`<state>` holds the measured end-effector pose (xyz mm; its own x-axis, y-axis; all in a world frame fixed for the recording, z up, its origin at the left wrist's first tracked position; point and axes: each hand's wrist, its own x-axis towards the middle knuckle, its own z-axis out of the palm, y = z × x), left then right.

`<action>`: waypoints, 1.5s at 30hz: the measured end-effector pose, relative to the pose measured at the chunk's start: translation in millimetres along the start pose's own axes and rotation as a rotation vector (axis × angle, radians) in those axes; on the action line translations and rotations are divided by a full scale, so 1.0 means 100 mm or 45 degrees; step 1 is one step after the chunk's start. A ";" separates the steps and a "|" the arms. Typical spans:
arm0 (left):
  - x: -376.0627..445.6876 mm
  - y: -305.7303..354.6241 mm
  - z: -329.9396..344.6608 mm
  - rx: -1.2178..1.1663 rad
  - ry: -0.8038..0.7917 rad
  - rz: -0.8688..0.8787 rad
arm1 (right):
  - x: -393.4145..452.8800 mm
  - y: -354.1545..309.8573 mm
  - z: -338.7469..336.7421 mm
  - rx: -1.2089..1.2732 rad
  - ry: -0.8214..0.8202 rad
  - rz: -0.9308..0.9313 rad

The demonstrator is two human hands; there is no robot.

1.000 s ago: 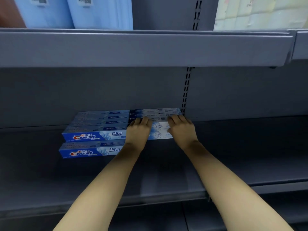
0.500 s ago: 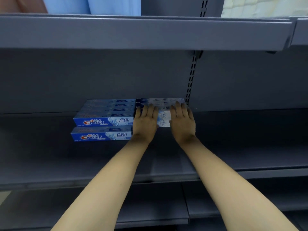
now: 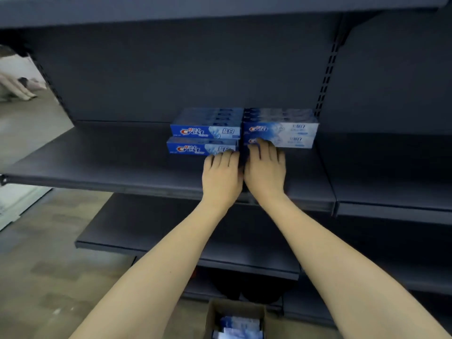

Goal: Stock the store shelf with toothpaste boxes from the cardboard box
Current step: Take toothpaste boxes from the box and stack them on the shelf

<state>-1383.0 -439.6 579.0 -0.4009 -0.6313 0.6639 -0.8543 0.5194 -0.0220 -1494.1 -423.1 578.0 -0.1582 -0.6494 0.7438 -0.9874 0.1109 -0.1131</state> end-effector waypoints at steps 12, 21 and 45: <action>-1.12 -0.17 -0.18 -0.115 -0.046 0.023 | -1.25 -0.29 -0.28 -0.099 -0.100 0.010; -2.68 -0.26 0.15 -0.167 -0.553 0.105 | -2.82 -0.37 -0.34 -0.161 -0.592 0.091; -5.20 -0.05 3.35 -0.186 -1.474 0.231 | -5.32 0.38 2.50 0.078 -1.712 -0.135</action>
<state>-1281.4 -306.6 -17.1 -0.6381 -0.6485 -0.4151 -0.7379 0.6689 0.0894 -1449.3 -261.1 13.5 0.0665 -0.8846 -0.4615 -0.9886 0.0044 -0.1508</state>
